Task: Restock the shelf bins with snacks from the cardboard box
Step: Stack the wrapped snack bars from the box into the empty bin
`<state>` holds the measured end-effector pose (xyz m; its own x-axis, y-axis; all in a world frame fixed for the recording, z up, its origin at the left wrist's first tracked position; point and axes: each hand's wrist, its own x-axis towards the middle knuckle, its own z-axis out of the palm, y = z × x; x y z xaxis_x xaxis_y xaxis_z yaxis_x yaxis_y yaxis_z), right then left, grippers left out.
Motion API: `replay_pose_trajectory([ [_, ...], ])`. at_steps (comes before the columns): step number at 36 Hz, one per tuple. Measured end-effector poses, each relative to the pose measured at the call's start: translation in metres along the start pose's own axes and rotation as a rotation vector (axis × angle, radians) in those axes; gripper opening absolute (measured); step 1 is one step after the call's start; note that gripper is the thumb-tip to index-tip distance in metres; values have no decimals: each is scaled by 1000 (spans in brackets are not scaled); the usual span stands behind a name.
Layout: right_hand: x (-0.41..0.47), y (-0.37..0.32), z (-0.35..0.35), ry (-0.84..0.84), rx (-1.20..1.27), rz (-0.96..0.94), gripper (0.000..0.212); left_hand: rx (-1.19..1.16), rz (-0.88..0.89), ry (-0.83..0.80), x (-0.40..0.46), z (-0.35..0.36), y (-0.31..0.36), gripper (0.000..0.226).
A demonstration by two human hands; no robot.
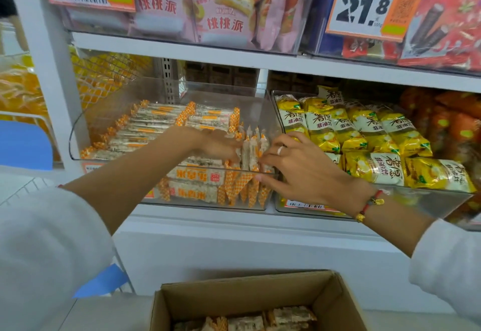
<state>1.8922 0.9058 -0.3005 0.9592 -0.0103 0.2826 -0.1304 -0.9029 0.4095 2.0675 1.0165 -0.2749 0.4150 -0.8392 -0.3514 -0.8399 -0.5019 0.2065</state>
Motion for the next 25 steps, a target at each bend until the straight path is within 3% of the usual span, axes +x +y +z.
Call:
replay_pose_trajectory([
  [6,2,-17,4,35,65,34,58,-110,204,285,-11,30,-24,45],
  [9,8,-18,3,-71,13,24,51,19,248,326,-16,30,-23,40],
  [12,11,-14,0,-116,3,18,49,190,230,389,-19,23,-26,53],
  [14,8,-13,-2,-102,22,13,50,219,196,423,-20,21,-25,42],
  [18,2,-16,0,-48,-54,14,50,128,141,421,-17,23,-21,30],
  [25,3,-28,6,41,-144,-11,49,-42,75,263,-12,11,-5,24],
])
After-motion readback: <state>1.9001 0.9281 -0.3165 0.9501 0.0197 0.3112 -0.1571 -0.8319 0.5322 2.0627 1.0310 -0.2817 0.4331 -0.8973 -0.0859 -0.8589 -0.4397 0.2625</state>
